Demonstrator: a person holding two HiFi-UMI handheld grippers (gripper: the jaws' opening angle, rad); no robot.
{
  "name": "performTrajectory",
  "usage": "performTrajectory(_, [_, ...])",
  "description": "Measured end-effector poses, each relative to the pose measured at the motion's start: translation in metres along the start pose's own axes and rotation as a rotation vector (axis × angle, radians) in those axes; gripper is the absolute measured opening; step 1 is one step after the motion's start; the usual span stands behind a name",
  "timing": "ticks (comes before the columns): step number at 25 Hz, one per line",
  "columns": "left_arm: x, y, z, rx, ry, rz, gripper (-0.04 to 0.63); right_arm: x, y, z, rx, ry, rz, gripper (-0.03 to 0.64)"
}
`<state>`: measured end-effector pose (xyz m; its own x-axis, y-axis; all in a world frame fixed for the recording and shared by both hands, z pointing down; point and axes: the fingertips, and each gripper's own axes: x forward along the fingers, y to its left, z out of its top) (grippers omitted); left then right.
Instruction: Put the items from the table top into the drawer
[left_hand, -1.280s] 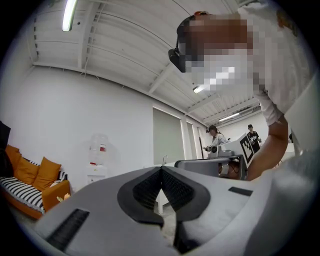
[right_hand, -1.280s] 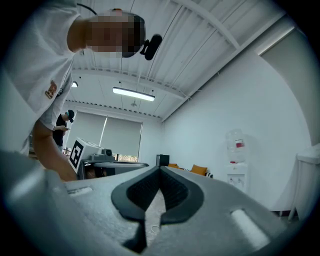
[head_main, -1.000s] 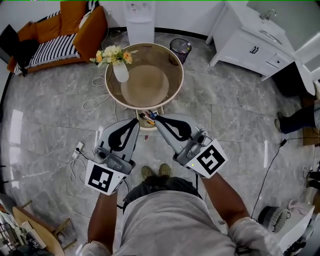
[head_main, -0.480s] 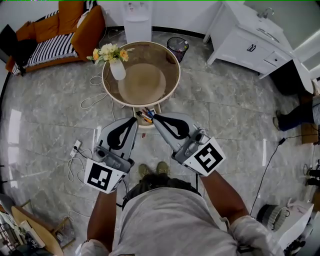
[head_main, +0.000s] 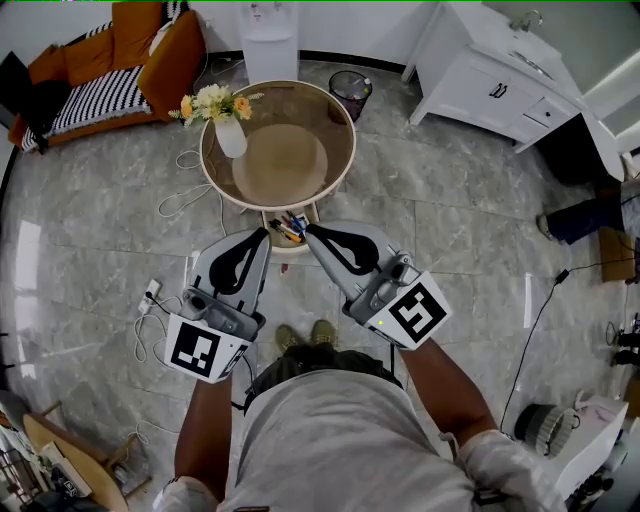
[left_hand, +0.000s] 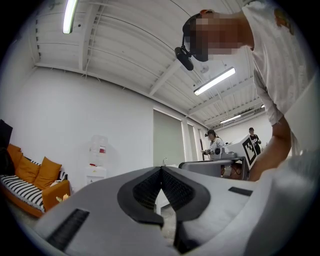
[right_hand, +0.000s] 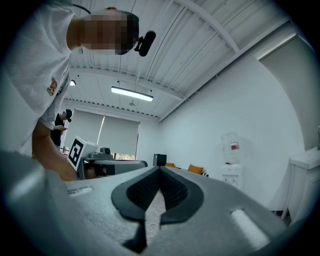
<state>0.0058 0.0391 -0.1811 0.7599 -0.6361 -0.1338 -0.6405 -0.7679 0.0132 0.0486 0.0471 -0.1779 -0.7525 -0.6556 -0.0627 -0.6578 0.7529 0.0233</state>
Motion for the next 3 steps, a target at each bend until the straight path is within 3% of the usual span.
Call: performTrajectory(3, [-0.0008,-0.0035,0.0019,0.0,-0.005,0.0,0.0,-0.0026,0.0029,0.0021,0.019,0.006,0.001,0.0])
